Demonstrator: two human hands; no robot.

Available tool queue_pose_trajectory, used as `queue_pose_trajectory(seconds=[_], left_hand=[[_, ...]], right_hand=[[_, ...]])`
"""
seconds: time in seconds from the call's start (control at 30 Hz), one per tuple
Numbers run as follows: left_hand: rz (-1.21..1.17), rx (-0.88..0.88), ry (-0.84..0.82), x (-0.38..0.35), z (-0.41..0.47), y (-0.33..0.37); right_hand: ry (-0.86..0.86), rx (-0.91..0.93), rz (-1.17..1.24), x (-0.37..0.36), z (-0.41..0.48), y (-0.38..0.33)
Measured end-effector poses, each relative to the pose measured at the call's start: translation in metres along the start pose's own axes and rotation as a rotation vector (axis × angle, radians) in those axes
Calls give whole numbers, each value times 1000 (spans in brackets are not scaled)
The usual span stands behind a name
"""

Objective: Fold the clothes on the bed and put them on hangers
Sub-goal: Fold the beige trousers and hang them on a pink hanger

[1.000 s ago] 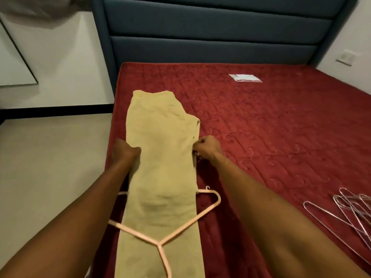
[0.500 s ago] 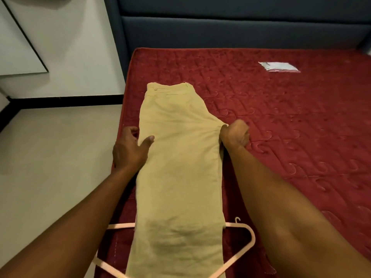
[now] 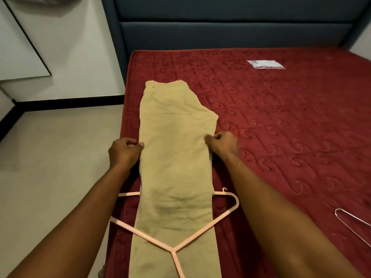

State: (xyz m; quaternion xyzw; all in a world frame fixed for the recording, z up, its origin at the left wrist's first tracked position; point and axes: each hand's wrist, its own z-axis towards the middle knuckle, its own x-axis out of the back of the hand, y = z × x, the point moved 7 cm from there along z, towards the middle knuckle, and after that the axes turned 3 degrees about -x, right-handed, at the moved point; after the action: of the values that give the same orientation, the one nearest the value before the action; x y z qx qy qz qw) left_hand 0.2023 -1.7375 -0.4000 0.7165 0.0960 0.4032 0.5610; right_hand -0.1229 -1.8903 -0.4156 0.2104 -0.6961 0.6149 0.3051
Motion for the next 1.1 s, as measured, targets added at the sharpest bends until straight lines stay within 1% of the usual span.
queue_pose_trajectory(seconds=[0.1,0.17,0.23,0.27,0.3,0.37,0.4,0.47,0.53,0.63,0.7,0.77,0.87,0.97,1.03,1.1], left_hand=[[-43,29,10,0,-8,-7],[-79,44,11,0,-13,-9],[-83,52,6,1,-15,-10],[-64,46,-3,0,-16,-10],[-37,40,-9,1,-17,-10],[11,33,-20,2,-19,-8],[22,33,-35,3,-20,-7],[61,37,-81,5,-27,-5],[160,15,-112,7,-37,0],[245,-44,-79,11,-54,6],[276,-69,-97,11,-67,5],[324,-76,-134,11,-78,1],[494,-173,-83,20,-98,6],[553,-254,-23,28,-120,13],[638,-302,1,33,-138,13],[769,-317,14,38,-154,7]], right_hand=[[-101,-117,-73,-11,-2,4],[-135,-166,-11,-15,3,7],[-92,-218,96,-8,1,9],[-56,-244,98,-3,-2,12],[-32,-251,51,0,-4,14],[-51,-220,-58,0,-9,15],[-87,-207,-78,-2,-11,13],[-181,-184,-30,-1,-17,8],[-290,-138,39,0,-29,5],[-407,-111,74,4,-55,11],[-448,-112,84,6,-75,18],[-427,-106,44,12,-89,25],[-318,-100,-53,37,-114,29],[-115,-71,19,70,-150,28],[4,-56,40,88,-178,34],[32,-115,42,89,-200,54]])
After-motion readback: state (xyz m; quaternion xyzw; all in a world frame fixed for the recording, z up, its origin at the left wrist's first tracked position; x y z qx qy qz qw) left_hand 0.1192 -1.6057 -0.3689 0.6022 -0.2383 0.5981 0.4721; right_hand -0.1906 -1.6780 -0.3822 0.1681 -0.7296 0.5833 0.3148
